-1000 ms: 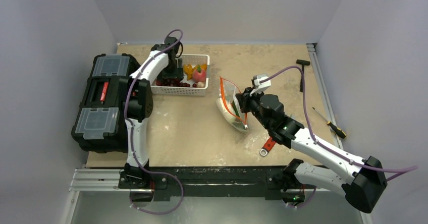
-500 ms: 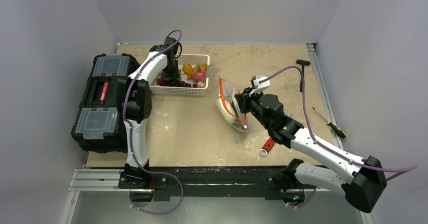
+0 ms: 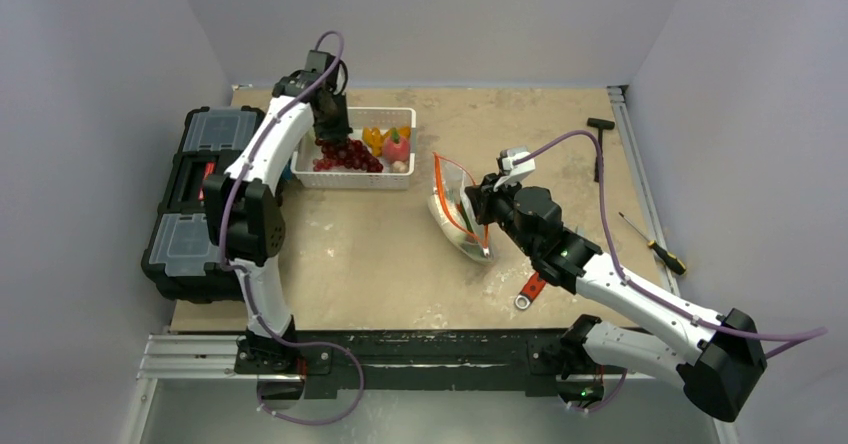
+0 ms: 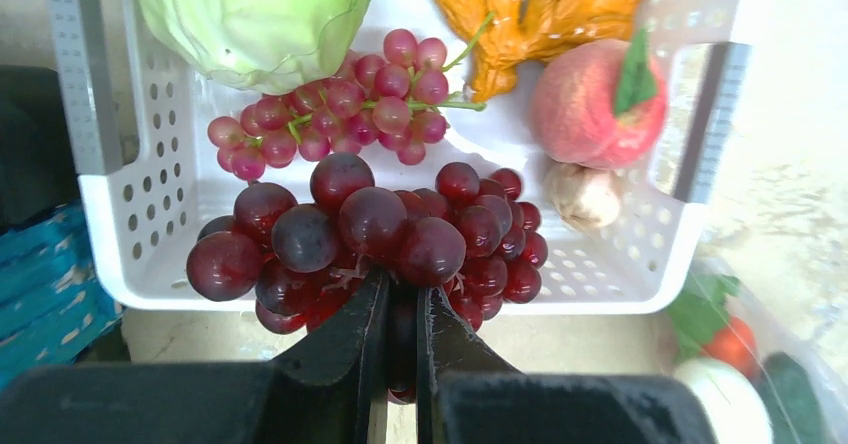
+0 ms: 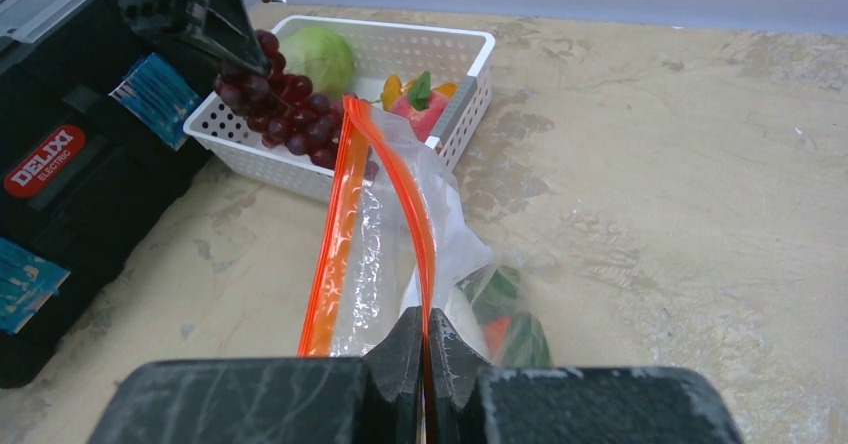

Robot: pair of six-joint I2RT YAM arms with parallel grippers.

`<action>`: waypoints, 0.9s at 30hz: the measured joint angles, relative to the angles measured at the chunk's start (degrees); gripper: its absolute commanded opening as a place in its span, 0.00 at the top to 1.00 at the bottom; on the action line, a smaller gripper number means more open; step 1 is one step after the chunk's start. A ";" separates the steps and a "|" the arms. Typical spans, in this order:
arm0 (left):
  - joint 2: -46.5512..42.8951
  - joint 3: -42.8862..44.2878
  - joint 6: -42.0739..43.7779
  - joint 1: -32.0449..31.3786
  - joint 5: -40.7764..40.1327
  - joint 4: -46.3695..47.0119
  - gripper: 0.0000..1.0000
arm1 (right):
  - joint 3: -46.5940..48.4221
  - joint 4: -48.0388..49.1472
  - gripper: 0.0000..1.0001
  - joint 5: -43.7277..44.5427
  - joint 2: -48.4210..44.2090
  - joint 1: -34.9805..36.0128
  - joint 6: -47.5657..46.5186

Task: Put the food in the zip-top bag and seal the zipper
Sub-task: Pick up the fake fruit from the bin, then place the fake fruit in the zipper food storage bag.

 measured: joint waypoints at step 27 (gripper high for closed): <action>-50.88 -24.39 -3.08 -17.20 19.56 7.34 1.00 | 0.11 0.00 1.00 -2.40 1.90 0.00 0.00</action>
